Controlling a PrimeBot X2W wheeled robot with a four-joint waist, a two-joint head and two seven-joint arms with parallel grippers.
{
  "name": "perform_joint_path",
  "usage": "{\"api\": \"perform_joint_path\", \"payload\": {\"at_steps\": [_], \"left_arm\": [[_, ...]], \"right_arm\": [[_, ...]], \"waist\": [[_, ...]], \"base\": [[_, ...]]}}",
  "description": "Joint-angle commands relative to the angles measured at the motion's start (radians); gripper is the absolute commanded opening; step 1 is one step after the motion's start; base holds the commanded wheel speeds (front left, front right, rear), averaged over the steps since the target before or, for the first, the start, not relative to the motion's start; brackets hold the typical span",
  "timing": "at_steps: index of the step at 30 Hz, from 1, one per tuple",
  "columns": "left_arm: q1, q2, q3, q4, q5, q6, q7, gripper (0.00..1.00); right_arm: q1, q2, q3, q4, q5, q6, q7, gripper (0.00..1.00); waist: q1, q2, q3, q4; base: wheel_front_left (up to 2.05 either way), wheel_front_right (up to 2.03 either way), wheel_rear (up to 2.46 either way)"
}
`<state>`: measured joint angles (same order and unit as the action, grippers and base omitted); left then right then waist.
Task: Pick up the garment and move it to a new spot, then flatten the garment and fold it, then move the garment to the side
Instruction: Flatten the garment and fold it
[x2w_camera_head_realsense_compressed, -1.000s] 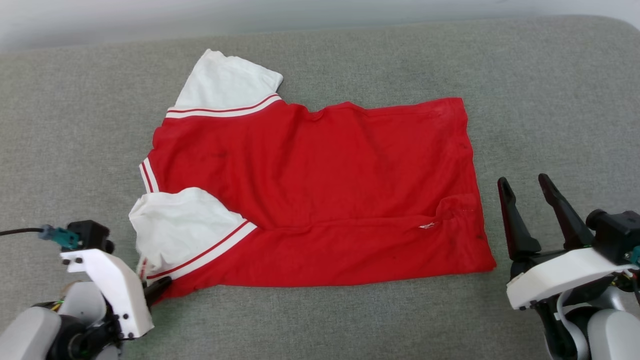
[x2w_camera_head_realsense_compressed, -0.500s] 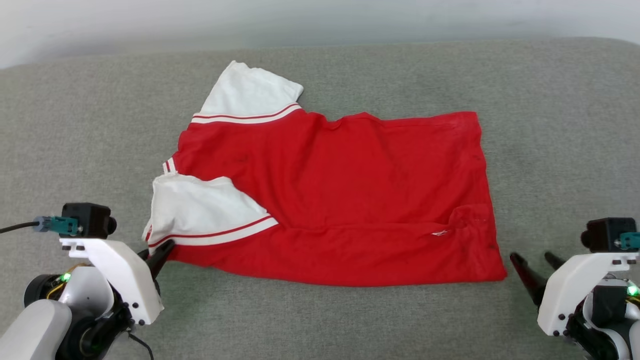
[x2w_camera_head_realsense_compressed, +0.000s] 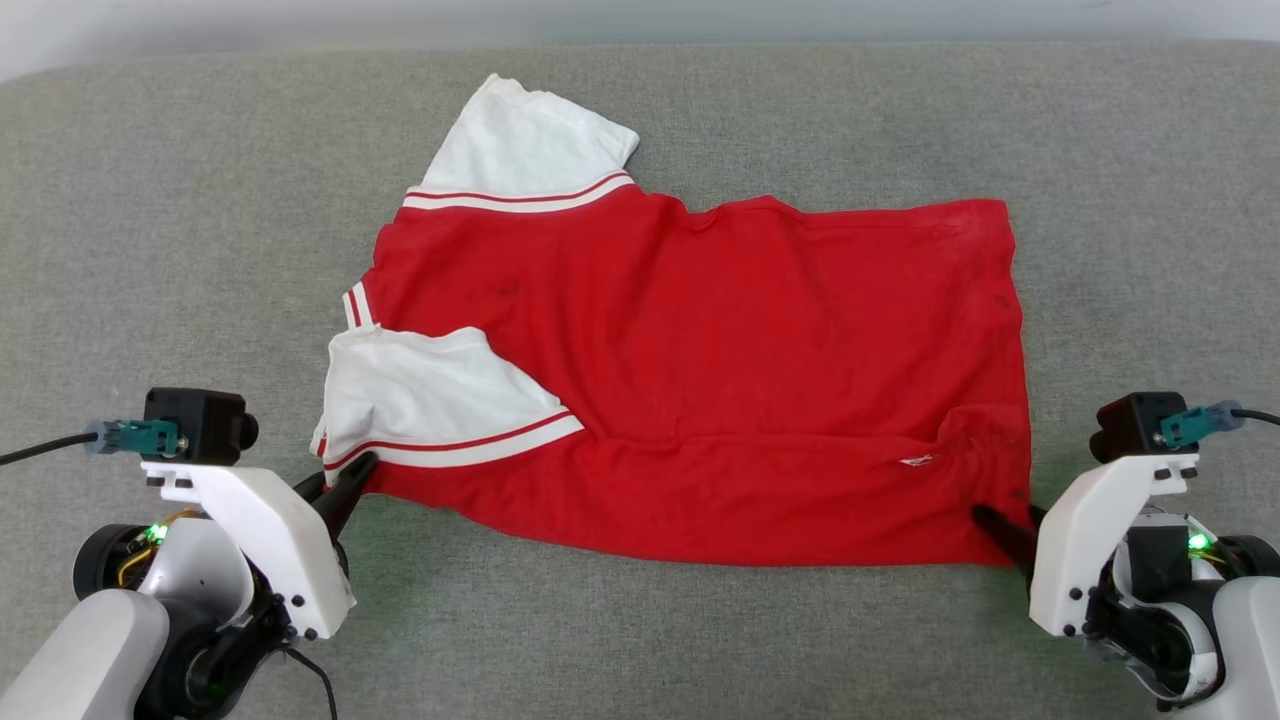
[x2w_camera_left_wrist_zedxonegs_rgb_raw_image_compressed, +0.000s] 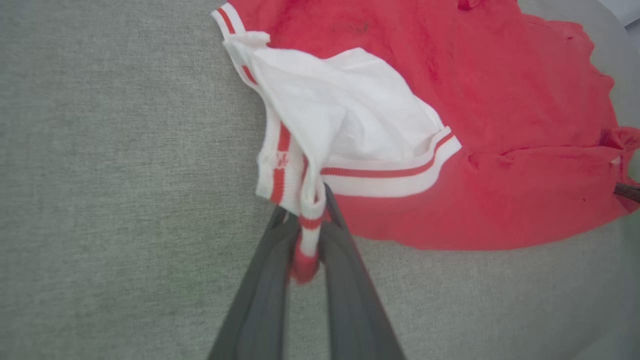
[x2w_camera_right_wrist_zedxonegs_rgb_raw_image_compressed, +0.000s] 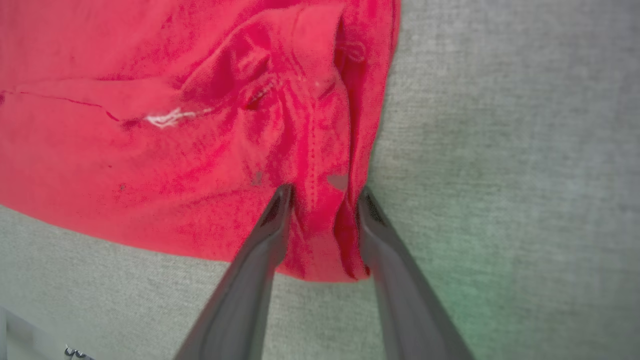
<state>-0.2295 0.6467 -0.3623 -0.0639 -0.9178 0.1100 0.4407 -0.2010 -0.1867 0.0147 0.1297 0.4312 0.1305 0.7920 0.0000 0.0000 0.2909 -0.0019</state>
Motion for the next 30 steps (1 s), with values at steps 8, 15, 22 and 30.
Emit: {"api": "perform_joint_path", "payload": {"at_steps": [8,15,22,30], "left_arm": [[0.017,-0.026,0.010,0.013,0.001,0.014,-0.049,0.00],[0.070,-0.051,0.012,0.007,-0.010,0.033,-0.083,0.00],[0.153,-0.045,0.011,-0.021,-0.015,0.060,-0.097,0.00],[0.278,-0.037,0.009,-0.058,-0.044,0.108,-0.073,0.00]], "right_arm": [[-0.028,-0.010,0.042,0.031,0.009,0.000,-0.005,0.00],[-0.014,-0.030,0.067,-0.007,0.020,0.000,-0.031,0.00],[0.050,-0.040,0.073,-0.046,0.037,0.000,-0.048,0.00],[0.155,-0.034,0.028,-0.076,0.045,0.000,-0.016,0.00]], "waist": [[0.0000,0.0000,-0.023,-0.002],[0.0000,0.0000,-0.095,0.000],[0.0000,0.0000,-0.182,0.009],[0.0000,0.0000,-0.237,0.010]], "base": [[0.00,0.00,0.00],[0.00,0.00,0.00],[0.00,0.00,0.00],[0.00,0.00,0.00]]}}
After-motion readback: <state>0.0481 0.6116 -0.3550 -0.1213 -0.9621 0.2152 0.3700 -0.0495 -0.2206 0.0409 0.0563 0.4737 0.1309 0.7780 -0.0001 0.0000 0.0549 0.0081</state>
